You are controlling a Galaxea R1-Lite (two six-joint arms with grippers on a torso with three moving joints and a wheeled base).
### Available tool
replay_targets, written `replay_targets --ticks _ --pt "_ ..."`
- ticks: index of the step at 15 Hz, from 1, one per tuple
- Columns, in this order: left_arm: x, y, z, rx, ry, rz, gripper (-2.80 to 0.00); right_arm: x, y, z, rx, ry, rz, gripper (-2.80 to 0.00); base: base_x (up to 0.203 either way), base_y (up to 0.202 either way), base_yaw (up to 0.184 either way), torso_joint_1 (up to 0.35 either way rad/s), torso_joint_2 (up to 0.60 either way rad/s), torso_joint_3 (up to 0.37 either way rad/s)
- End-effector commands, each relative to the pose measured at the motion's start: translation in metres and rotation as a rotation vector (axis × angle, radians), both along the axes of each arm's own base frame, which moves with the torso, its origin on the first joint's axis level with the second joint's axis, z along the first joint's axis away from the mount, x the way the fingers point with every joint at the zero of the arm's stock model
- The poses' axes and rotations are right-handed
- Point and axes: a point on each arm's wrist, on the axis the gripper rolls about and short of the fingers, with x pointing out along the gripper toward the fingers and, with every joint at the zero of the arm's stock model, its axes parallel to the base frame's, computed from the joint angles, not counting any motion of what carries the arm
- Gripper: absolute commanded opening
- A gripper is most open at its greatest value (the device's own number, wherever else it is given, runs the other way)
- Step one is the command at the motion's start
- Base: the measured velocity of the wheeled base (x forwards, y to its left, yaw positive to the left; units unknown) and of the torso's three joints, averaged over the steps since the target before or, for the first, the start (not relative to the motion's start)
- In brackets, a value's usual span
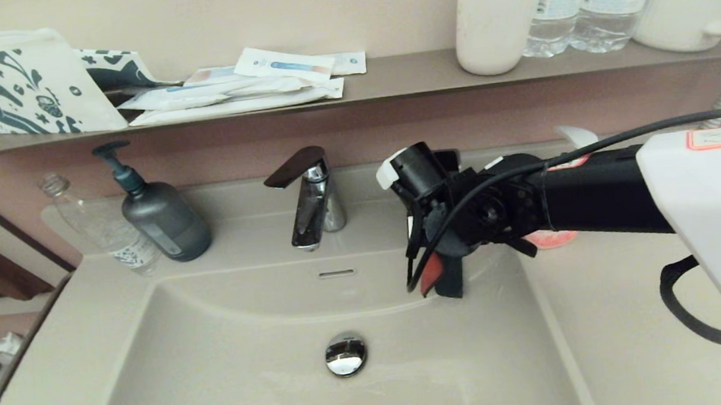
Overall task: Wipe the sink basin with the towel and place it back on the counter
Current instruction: Wipe the sink
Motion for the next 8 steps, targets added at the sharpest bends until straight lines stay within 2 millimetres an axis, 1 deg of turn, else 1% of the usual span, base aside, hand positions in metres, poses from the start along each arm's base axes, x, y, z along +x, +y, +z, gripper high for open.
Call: replay_targets --ticks 1,4,7,8 --pt "0.0 0.0 0.0 0.0 0.001 0.0 -2.8 0.0 -0.011 0.01 -0.004 -0.008 -0.034 -2.8 0.0 0.0 0.0 0.0 0.0 0.0" --pt "0.0 0.0 0.0 -0.001 0.002 0.001 -2.8 0.001 -0.022 0.012 -0.022 0.007 -0.076 -2.8 0.0 0.0 0.0 0.0 0.0 0.0" --pt "0.0 0.0 0.0 0.0 0.001 0.001 -2.8 0.007 -0.031 0.01 -0.037 0.008 -0.114 -2.8 0.0 0.0 0.0 0.0 0.0 0.0" --pt "0.0 0.0 0.0 0.0 0.002 0.002 -2.8 0.009 -0.031 0.009 -0.039 0.009 -0.116 -2.8 0.0 0.0 0.0 0.0 0.0 0.0"
